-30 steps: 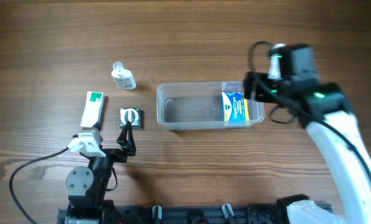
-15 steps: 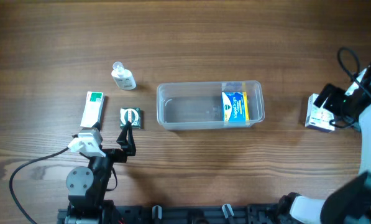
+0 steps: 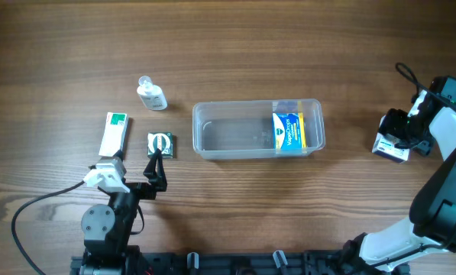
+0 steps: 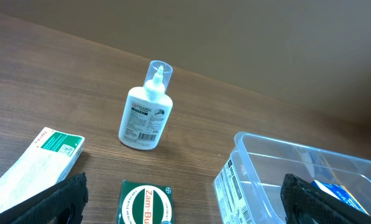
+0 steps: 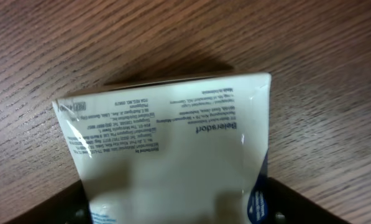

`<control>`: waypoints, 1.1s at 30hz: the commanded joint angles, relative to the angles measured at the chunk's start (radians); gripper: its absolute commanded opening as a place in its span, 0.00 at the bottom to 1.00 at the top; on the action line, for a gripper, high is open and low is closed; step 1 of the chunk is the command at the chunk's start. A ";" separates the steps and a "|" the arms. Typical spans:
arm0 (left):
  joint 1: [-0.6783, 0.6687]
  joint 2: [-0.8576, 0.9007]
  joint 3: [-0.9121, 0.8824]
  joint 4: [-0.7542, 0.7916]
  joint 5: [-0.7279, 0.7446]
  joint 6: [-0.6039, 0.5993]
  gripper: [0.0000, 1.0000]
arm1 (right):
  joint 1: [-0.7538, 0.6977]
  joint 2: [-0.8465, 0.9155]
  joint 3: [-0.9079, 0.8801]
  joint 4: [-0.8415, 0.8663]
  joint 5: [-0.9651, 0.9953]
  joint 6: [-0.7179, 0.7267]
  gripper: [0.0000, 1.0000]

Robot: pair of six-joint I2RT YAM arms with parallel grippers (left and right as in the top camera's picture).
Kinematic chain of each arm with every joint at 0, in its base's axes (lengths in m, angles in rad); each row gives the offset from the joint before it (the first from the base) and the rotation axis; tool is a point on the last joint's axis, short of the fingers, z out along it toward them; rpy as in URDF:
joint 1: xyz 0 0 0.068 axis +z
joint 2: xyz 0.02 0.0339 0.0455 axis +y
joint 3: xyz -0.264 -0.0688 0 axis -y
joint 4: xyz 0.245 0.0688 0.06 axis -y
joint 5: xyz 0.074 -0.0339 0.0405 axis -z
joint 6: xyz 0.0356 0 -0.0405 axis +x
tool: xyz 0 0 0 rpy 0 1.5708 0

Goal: Pack container
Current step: 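Move right gripper to the white box and grasp it, then lower the white box into the container beside the Vicks box, release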

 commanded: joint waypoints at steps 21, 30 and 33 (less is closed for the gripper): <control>0.007 -0.010 -0.005 0.003 0.004 -0.005 1.00 | 0.066 -0.165 0.074 -0.154 -0.172 0.149 0.73; 0.007 -0.010 -0.005 0.003 0.004 -0.005 1.00 | 0.525 -0.641 0.072 -0.266 -0.166 0.216 0.73; 0.006 -0.010 -0.005 0.003 0.004 -0.005 1.00 | 0.688 -0.657 0.061 -0.263 -0.117 0.327 0.73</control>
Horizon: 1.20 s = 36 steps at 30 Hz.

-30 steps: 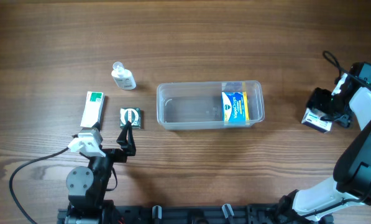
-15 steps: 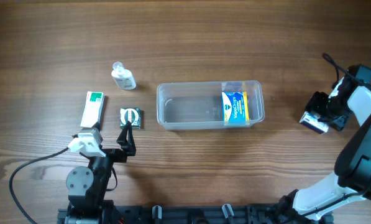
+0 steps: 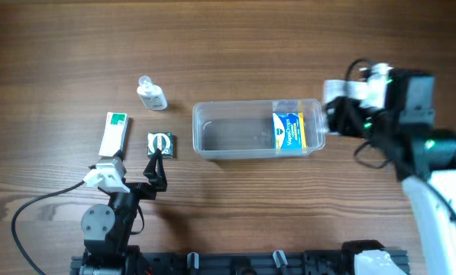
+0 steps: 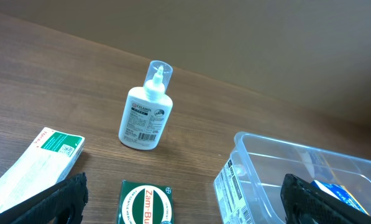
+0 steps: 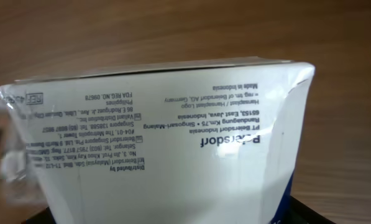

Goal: Pack container
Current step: 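Lower the white box into the container beside the Vicks box, release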

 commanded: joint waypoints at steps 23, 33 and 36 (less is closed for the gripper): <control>0.007 -0.010 -0.005 0.003 0.004 -0.005 1.00 | 0.435 0.620 -0.070 0.348 0.159 0.320 0.75; 0.006 -0.010 -0.005 0.003 0.004 -0.005 1.00 | 0.443 0.632 -0.070 0.298 0.170 0.239 0.77; 0.007 -0.010 -0.005 0.003 0.004 -0.005 1.00 | 0.443 0.632 -0.070 0.296 0.202 0.186 0.95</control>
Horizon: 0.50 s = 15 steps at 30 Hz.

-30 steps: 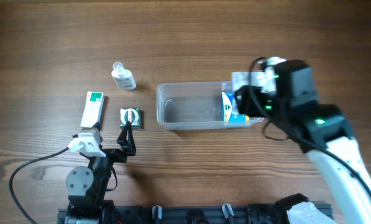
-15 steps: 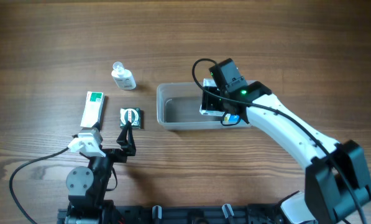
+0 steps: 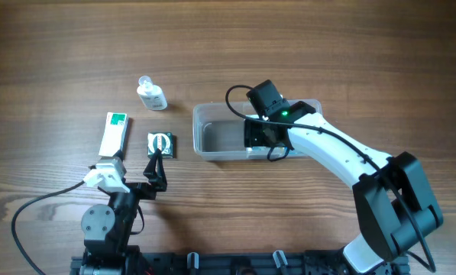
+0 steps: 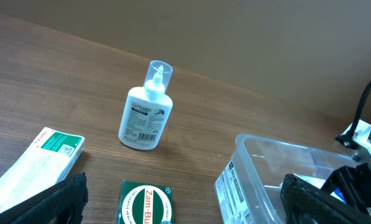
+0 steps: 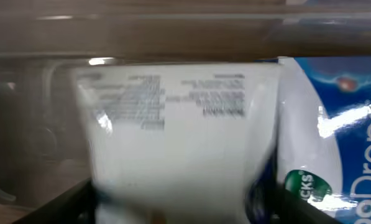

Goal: Pack container
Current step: 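Lower the white box into the container beside the Vicks box, release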

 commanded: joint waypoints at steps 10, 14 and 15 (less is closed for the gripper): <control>0.007 -0.010 -0.005 0.003 0.004 -0.005 1.00 | 0.002 -0.118 0.114 -0.106 0.130 -0.182 1.00; 0.007 -0.010 -0.005 0.003 0.004 -0.005 1.00 | 0.000 -0.282 0.129 -0.121 0.079 -0.171 0.99; 0.007 -0.010 -0.005 0.003 0.004 -0.005 1.00 | 0.000 -0.311 0.129 -0.122 0.059 -0.172 0.89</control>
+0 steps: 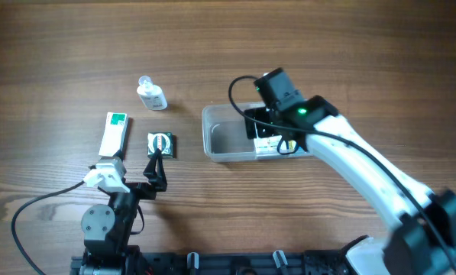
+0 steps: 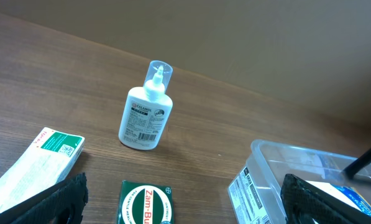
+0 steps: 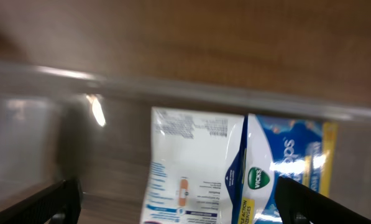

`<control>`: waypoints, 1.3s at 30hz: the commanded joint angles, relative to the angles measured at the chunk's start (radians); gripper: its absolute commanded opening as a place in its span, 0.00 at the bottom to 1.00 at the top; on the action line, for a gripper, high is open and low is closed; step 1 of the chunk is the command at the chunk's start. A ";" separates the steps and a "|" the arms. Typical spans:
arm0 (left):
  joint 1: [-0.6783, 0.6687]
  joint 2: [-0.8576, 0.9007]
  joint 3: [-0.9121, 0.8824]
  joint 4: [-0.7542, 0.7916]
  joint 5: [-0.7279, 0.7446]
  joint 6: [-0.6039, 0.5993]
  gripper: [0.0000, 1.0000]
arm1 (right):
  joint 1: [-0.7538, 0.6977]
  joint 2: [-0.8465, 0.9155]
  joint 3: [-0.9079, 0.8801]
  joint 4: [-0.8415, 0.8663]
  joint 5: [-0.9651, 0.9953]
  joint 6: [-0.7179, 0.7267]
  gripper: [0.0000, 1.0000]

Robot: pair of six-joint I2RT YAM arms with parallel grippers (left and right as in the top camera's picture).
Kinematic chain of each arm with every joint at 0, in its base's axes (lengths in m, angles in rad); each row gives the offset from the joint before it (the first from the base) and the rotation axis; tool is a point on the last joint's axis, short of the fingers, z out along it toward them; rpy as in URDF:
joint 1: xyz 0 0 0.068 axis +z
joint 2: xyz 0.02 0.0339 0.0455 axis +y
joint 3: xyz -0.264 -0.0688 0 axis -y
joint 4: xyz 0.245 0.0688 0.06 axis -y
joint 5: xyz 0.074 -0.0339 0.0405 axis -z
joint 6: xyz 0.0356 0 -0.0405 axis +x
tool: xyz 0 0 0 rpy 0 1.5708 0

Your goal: Pack container

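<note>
The clear plastic container stands mid-table. My right gripper hovers over its middle, open, with nothing between its fingers. In the right wrist view a white bandage box lies in the container right beside a blue Vicks drops packet. The same white box shows from overhead under the arm. My left gripper rests open at the front left, just behind a green Zam-Buk tin.
Left of the container stand a small white bottle, a white-and-green carton and the Zam-Buk tin. The left wrist view shows the bottle, the carton and the container's labelled near corner.
My right gripper was shut on the white box inside the container; it is now open and higher, with the box lying beside the Vicks packet. The container has shifted slightly to the right.
My right gripper first gripped the white box on the table at the far right. Then it held the box at the container's right end, then low inside the container. Now the box lies released there. The left arm stayed still throughout.
</note>
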 commanded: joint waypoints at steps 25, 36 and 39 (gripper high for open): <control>0.007 -0.010 -0.005 0.003 0.004 -0.005 1.00 | -0.045 -0.087 0.027 0.045 0.010 -0.037 0.22; 0.007 -0.010 -0.005 0.003 0.004 -0.005 1.00 | -0.237 -0.785 0.027 0.005 0.044 -0.047 1.00; 0.006 -0.010 -0.005 0.004 0.009 -0.009 1.00 | -0.237 -0.923 0.027 -0.047 0.044 -0.041 1.00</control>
